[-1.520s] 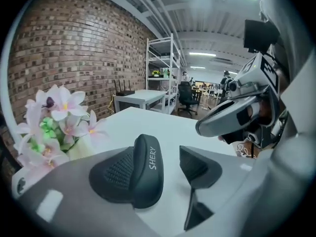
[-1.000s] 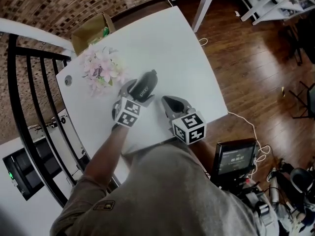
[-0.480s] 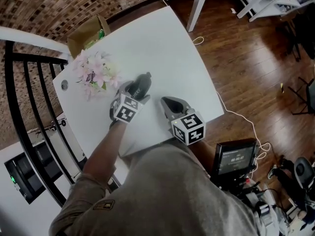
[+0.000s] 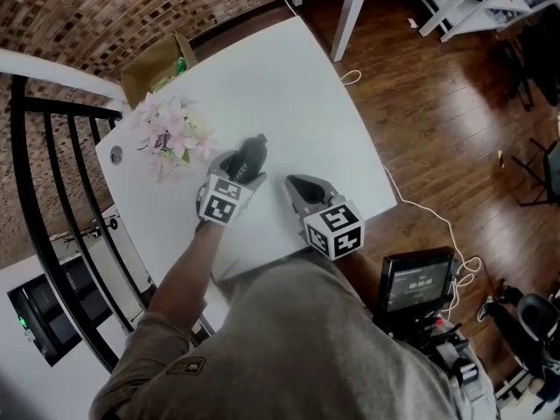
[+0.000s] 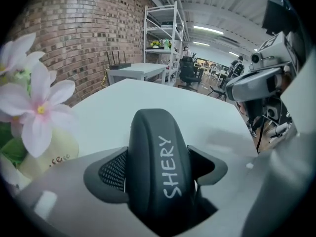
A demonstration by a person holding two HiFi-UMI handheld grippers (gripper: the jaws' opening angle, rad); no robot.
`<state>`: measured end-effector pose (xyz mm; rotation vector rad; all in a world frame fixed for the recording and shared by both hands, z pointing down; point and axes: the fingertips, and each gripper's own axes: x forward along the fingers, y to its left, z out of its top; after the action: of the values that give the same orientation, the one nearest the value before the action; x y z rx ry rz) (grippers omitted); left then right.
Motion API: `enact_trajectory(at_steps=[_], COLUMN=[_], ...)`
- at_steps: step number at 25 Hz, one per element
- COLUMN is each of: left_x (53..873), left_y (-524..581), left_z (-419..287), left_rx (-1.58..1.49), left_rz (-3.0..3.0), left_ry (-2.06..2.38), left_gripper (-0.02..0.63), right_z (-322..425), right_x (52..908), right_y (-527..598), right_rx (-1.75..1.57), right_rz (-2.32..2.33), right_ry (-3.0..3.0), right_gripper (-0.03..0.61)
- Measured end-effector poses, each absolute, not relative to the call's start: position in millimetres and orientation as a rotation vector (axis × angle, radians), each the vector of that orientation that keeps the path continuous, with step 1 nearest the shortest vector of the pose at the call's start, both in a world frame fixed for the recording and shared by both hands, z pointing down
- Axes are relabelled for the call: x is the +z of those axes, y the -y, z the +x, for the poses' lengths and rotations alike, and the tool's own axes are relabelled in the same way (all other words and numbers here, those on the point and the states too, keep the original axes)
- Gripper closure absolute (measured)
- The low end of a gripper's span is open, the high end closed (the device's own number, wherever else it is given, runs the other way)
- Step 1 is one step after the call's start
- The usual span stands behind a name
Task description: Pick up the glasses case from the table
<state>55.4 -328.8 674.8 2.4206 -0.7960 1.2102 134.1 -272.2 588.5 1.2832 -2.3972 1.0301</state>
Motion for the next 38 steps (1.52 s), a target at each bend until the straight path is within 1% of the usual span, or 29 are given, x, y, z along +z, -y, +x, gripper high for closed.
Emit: enact_trajectory(at_steps=[5,9,16,22,38], left_x=[661,642,592,547,475], left_y=[319,310,286,250,167], left_z=[55,45,6,-30,-111], left_rx=[1.088,0.863,0.509,0.263,-0.079], left_rz=[2.443,2.411,2.347,2.336,2.334], left_ry=[0.818,0.881,1.001,1.058,1.123], left_gripper=[0.242,0.243,0.244,0.244,0.245], right_z=[129,118,83,51,-22], right_x=[583,575,554,530,477], right_y=[271,268,258,242,186], right_rx=[1.003,0.971,0.896,0.834,0.704], right_rz=[1.267,1.242,1.192,1.178,1.126], right_ry=[2.406,2.425,2.482,2.535,2.627], right_gripper=[0.568,0.568,0.568,0.568,0.568])
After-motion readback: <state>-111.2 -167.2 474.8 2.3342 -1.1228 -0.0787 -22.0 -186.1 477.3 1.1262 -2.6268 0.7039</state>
